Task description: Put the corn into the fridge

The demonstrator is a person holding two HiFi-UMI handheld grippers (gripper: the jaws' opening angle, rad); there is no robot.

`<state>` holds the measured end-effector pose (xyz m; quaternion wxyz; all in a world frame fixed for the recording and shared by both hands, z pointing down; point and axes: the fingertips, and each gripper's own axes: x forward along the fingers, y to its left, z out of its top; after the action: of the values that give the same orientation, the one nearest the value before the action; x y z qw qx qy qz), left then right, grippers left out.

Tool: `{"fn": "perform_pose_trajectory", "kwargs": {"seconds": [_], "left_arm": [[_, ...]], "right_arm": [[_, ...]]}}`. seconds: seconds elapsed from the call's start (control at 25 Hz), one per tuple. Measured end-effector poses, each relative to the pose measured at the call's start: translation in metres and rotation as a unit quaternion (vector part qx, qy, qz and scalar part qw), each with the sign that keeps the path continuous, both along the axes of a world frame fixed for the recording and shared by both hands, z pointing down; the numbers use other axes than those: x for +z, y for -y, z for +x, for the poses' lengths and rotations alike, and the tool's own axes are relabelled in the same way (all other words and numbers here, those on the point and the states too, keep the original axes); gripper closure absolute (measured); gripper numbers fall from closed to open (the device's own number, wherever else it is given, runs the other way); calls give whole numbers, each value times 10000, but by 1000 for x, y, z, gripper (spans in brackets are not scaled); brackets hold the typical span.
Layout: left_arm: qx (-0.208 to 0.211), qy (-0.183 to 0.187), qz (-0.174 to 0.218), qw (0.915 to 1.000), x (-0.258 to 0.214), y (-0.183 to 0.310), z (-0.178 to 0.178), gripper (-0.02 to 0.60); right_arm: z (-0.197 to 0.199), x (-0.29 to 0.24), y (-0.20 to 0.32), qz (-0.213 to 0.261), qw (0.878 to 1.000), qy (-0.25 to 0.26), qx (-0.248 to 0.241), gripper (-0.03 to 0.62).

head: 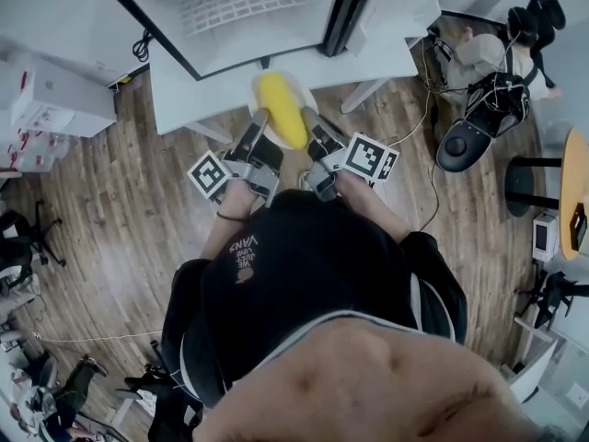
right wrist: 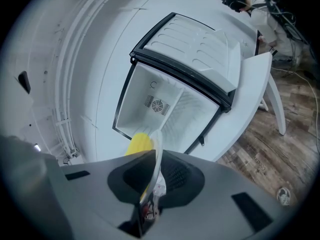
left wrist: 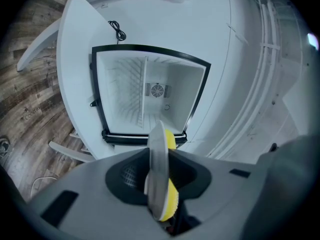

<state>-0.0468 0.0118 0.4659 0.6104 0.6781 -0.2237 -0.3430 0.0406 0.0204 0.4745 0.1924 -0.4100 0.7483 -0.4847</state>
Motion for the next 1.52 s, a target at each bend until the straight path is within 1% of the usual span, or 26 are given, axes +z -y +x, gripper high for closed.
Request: {"fn": "perform_pose_trajectory", "kwargs": {"seconds": [0.64, 0.88, 1.2, 1.52], "left_arm": [[-655, -37, 69, 9978, 1, 36, 24, 497], [-867, -9, 63, 9962, 2, 41, 31, 497], [-968, 9, -25, 9953, 6, 47, 30, 497], [-859, 33, 11, 9963, 5, 68, 26, 497]], "right_arm": [[24, 2, 47, 36, 9979, -23, -640, 568], [31, 2, 57, 79, 9961, -21, -883, 568], [29, 7, 65, -18, 9951, 10, -992, 568], [26, 5, 84, 25, 9961, 12, -881, 568]]}}
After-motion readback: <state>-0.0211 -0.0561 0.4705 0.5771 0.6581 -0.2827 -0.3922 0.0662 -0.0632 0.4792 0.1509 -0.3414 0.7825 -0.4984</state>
